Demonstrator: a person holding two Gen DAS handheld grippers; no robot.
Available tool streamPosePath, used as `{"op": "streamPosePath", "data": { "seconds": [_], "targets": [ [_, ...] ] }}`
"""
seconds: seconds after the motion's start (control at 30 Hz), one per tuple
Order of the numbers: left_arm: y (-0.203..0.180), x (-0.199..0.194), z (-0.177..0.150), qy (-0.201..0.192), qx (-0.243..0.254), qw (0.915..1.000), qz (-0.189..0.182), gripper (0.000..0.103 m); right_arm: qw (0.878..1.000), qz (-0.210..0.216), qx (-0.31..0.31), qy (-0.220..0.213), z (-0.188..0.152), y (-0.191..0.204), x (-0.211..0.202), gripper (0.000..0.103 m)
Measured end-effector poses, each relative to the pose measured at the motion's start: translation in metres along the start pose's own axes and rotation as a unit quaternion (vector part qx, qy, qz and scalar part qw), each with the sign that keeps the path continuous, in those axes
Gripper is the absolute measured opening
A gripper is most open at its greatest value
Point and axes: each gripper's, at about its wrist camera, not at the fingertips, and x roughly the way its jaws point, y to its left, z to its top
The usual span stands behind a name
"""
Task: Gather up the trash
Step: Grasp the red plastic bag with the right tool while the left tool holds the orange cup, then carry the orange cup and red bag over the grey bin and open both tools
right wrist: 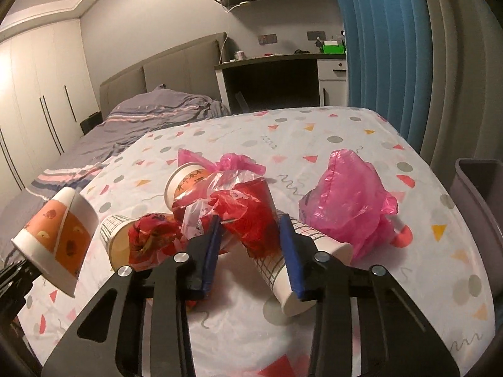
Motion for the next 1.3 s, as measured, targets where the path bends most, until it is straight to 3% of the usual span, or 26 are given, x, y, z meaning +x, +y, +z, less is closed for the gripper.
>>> {"op": "streamPosePath", "data": {
  "seconds": [0.4,0.83,1.07,1.3],
  "targets": [
    [-0.015,0.0,0.002,-0.005,0.014,0.9999,-0.005,0.003,0.998,-0.006,0.021,-0.061,0.005,-0.023,-0.053,0.03],
    [-0.084,0.0,0.017,-0.017,0.059,0.9968,-0.052,0.003,0.991,-0.034,0.046,-0.117,0.007,-0.067,-0.115,0.029],
    [-0.165,0.006,0.038,-0.033,0.098,0.9869,-0.124,0.003,0.979,-0.112,0.065,-0.156,0.01,-0.126,-0.155,0.029],
    [-0.263,0.029,0.048,-0.029,0.129,0.9697,-0.205,0.003,0.958,-0.209,0.094,-0.172,0.004,-0.201,-0.173,0.029]
  ]
}}
